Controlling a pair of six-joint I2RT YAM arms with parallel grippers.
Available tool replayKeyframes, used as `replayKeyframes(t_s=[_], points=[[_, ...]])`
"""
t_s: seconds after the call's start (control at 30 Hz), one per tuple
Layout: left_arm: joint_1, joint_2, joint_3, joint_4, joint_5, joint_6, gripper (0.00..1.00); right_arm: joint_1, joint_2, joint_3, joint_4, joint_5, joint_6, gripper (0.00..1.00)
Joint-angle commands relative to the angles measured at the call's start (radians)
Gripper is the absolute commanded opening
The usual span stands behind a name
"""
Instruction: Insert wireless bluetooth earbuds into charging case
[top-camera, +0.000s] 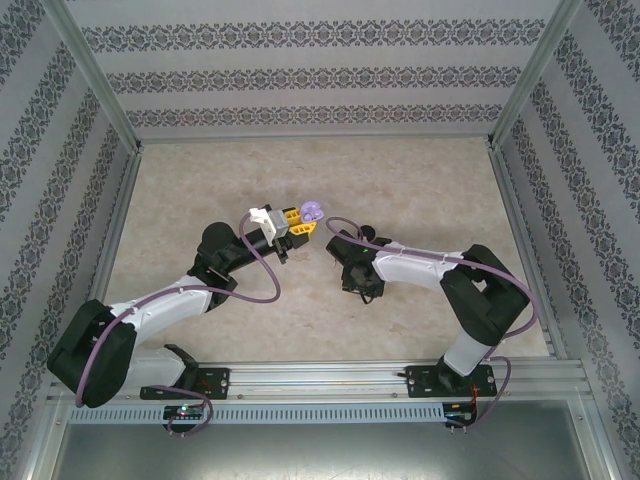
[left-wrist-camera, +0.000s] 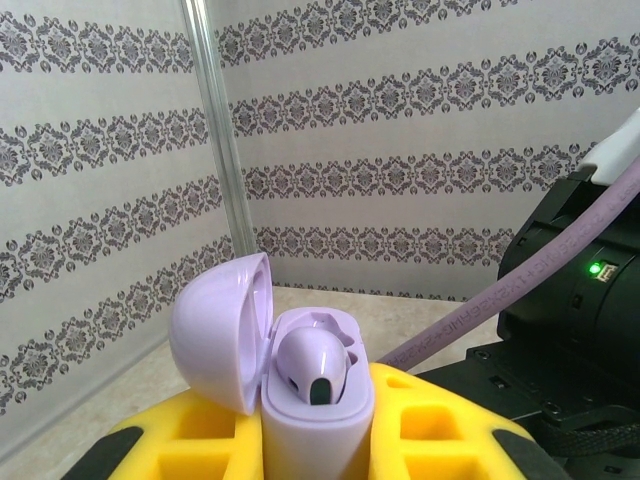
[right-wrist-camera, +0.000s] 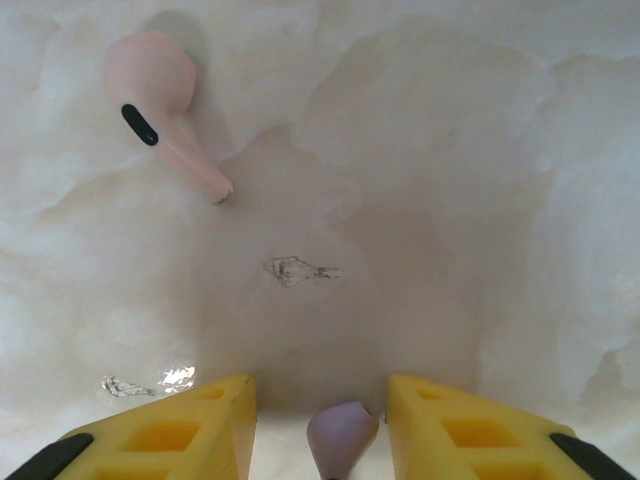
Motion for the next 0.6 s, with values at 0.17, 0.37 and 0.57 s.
replayKeyframes(t_s=[0.17, 0.37, 0.57], points=[[-0.006, -0.024, -0.009, 0.046, 0.000, 0.013, 0.00, 0.005, 0.029, -0.003, -0.003, 0.039, 0.010, 0.35], [-0.005, -0.019, -0.001, 0.039, 0.001, 0.010, 0.00, 0.001, 0.021, -0.023, 0.010, 0.034, 0.008, 0.31], [-0.005, -0.013, 0.004, 0.036, 0.001, 0.006, 0.00, -0.001, 0.006, -0.046, 0.025, 0.025, 0.010, 0.26]])
